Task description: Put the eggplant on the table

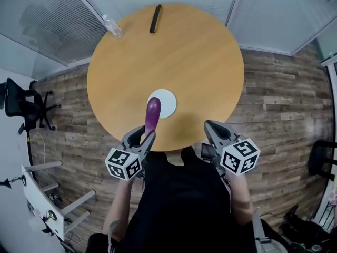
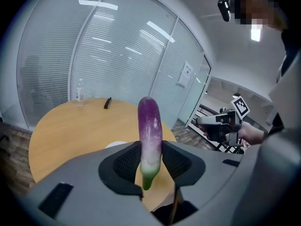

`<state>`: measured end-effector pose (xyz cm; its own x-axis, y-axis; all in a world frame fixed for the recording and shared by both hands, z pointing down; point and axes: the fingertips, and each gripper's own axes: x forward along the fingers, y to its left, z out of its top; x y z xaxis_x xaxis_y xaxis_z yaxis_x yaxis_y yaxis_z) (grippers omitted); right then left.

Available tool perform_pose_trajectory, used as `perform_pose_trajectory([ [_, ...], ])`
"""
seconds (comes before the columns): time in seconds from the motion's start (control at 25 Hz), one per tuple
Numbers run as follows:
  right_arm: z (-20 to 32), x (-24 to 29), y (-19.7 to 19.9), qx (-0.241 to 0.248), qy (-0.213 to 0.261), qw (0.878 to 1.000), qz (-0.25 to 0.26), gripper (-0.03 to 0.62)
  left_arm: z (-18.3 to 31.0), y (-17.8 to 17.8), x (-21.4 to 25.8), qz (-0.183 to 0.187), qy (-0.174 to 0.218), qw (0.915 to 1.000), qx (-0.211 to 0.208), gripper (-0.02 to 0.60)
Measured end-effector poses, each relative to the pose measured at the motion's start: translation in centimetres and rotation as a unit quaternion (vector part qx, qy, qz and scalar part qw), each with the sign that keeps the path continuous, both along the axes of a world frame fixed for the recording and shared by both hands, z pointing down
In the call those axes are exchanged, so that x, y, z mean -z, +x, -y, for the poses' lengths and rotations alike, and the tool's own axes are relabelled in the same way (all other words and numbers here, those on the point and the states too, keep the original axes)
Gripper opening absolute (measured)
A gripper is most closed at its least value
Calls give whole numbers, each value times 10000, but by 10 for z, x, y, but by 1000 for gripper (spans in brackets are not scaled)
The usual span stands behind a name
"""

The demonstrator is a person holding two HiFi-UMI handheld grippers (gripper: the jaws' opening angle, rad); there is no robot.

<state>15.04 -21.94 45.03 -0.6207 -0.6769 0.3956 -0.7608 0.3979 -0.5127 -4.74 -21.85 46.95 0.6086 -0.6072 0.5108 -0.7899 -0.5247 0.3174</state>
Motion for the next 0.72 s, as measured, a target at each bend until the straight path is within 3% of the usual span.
perform_pose_trajectory([
  [0.32, 9, -1, 1, -395, -68, 9992, 44, 17, 25, -1, -27, 785, 49, 9946, -670, 155],
  [0.56, 1, 0, -14, -483, -252, 9985, -63, 17, 42, -9, -61, 1523, 165, 9809, -1200, 155],
  [0.72, -3, -5, -20, -513, -371, 9979, -141, 17, 49, -6, -89, 1523, -85, 9772, -1474, 155],
])
